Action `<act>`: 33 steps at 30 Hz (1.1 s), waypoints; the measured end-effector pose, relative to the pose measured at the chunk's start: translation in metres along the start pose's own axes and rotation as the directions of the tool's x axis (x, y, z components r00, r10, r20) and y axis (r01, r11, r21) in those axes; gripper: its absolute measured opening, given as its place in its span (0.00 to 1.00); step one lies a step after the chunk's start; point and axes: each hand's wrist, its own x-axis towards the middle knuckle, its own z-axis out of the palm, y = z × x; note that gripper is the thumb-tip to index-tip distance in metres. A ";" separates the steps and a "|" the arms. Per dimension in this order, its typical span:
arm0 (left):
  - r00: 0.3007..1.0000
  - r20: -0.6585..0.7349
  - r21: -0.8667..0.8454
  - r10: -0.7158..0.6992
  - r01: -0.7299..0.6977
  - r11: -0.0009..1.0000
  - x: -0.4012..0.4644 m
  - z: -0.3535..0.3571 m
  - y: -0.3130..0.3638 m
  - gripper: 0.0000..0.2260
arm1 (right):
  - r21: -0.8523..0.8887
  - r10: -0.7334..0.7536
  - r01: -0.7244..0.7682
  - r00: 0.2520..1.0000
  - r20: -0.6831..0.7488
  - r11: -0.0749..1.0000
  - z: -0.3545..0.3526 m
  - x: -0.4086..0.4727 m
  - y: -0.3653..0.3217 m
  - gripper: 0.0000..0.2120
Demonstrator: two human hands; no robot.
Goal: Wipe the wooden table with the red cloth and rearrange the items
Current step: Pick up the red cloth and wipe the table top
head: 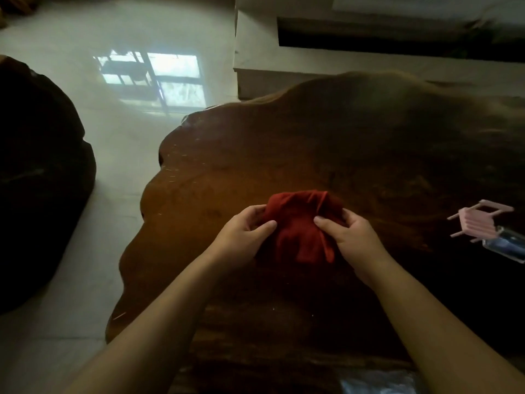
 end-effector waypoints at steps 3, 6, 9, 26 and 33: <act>0.991 -0.133 0.310 0.012 0.030 0.950 0.021 0.004 -0.014 0.26 | -0.467 0.012 -0.083 0.988 -0.155 0.881 -0.027 0.037 0.019 0.30; 0.962 -0.273 0.462 0.008 0.124 0.878 0.027 -0.008 -0.040 0.29 | -0.705 0.012 -0.164 0.976 -0.215 0.690 -0.043 0.065 0.044 0.40; 0.919 -0.394 0.571 0.025 0.224 0.790 0.022 -0.030 -0.069 0.32 | -0.743 -0.143 0.018 0.984 -0.106 0.670 -0.031 0.081 0.067 0.35; 0.848 -0.502 0.816 0.172 0.398 0.419 0.024 -0.118 -0.171 0.44 | -0.926 -0.308 0.080 0.950 -0.041 0.369 0.037 0.113 0.135 0.41; 0.881 -0.434 0.843 0.191 0.322 0.430 0.017 -0.139 -0.170 0.45 | -0.932 -0.341 0.083 0.939 -0.045 0.353 0.050 0.154 0.110 0.40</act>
